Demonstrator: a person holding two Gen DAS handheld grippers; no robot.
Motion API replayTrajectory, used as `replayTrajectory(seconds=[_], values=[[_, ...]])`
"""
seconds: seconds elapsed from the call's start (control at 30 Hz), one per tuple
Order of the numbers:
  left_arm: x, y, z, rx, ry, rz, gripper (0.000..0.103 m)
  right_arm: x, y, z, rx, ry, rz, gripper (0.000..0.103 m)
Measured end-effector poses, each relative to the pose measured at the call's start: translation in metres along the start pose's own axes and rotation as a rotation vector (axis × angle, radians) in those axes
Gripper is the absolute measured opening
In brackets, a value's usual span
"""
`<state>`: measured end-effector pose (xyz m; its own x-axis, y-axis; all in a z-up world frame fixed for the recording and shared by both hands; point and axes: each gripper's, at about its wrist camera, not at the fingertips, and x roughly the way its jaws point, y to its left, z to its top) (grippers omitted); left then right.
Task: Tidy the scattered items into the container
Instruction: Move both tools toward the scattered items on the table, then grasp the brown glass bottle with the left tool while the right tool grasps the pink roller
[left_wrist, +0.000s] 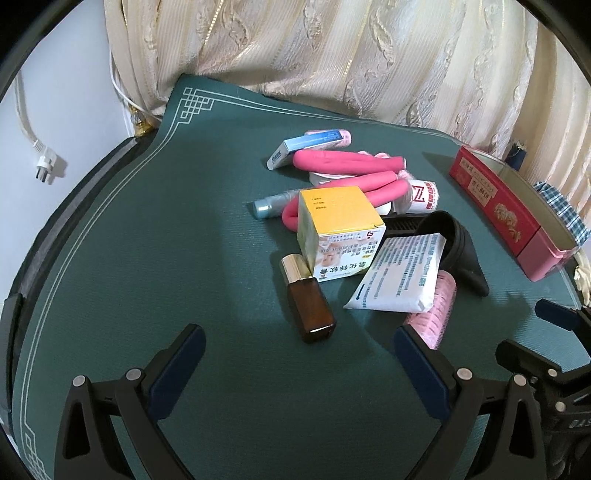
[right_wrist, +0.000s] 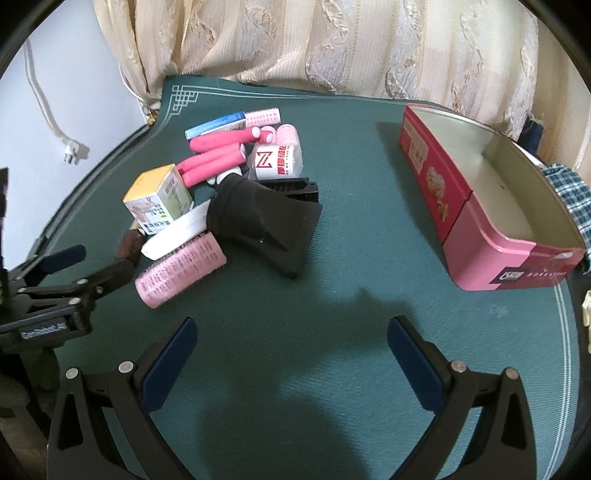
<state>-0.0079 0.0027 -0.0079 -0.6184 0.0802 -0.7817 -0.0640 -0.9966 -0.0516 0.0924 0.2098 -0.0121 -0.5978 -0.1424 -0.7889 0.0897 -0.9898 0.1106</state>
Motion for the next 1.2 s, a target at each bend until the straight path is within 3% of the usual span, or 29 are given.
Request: replayTrajectory(seconds=[0.4,0.47,0.63,0.7,0.73,0.77,1.03,1.2], values=[[0.017,0.003,0.010,0.003,0.006,0.013,0.101,0.002,0.005,-0.005,0.000,-0.014,0.087,0.103],[0.023,0.007,0.012,0.002,0.022,0.006,0.083,0.004,0.005,-0.006,-0.001,-0.010,0.090,0.103],[0.030,0.021,0.019,-0.051,0.016,-0.070,0.060,0.010,0.004,-0.006,0.009,-0.002,0.095,0.103],[0.030,0.022,0.021,-0.051,0.006,-0.109,0.045,0.009,0.004,-0.005,0.013,-0.004,0.097,0.103],[0.030,0.021,0.020,-0.049,0.006,-0.134,0.032,0.009,0.003,-0.005,0.015,-0.007,0.097,0.103],[0.029,0.020,0.019,-0.044,0.007,-0.154,0.028,0.008,0.003,-0.004,0.015,-0.010,0.099,0.103],[0.022,0.017,0.013,0.043,0.013,-0.144,0.023,0.000,0.017,0.005,-0.041,-0.032,0.148,0.103],[0.022,0.032,0.012,0.036,0.017,-0.134,0.022,0.002,0.038,0.015,-0.124,-0.027,0.199,0.103]])
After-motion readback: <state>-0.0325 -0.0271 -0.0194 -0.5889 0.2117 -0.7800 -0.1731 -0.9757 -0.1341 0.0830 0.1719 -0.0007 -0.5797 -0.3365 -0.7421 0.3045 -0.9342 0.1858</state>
